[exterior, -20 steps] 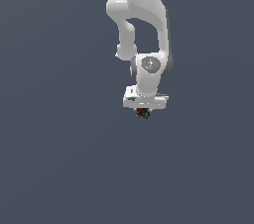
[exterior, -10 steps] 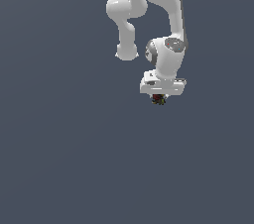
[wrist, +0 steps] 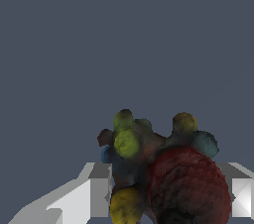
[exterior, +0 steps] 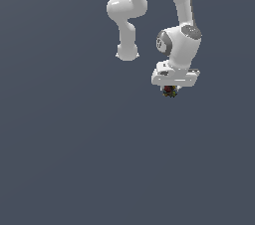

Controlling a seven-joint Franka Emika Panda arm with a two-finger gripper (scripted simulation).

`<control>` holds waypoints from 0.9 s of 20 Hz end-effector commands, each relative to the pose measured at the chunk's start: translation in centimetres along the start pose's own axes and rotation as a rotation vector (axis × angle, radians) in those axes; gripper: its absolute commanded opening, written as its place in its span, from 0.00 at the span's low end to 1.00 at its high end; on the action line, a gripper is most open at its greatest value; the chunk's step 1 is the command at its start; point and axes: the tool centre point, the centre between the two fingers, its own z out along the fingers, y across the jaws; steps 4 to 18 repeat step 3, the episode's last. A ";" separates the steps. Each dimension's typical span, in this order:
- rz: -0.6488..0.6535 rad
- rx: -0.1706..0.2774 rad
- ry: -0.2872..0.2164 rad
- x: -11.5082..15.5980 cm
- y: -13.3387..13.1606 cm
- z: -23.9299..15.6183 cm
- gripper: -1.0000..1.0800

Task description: Pick up the object and move it to a goal position.

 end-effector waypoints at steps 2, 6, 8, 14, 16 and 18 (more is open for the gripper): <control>0.002 0.001 0.000 -0.3 -0.6 -0.4 0.00; 0.002 0.001 0.000 -0.4 -0.6 -0.4 0.00; 0.002 0.001 0.000 -0.4 -0.6 -0.4 0.00; 0.002 0.001 0.000 -0.4 -0.6 -0.4 0.00; 0.002 0.001 0.000 -0.4 -0.6 -0.4 0.00; 0.002 0.001 0.000 -0.4 -0.6 -0.4 0.00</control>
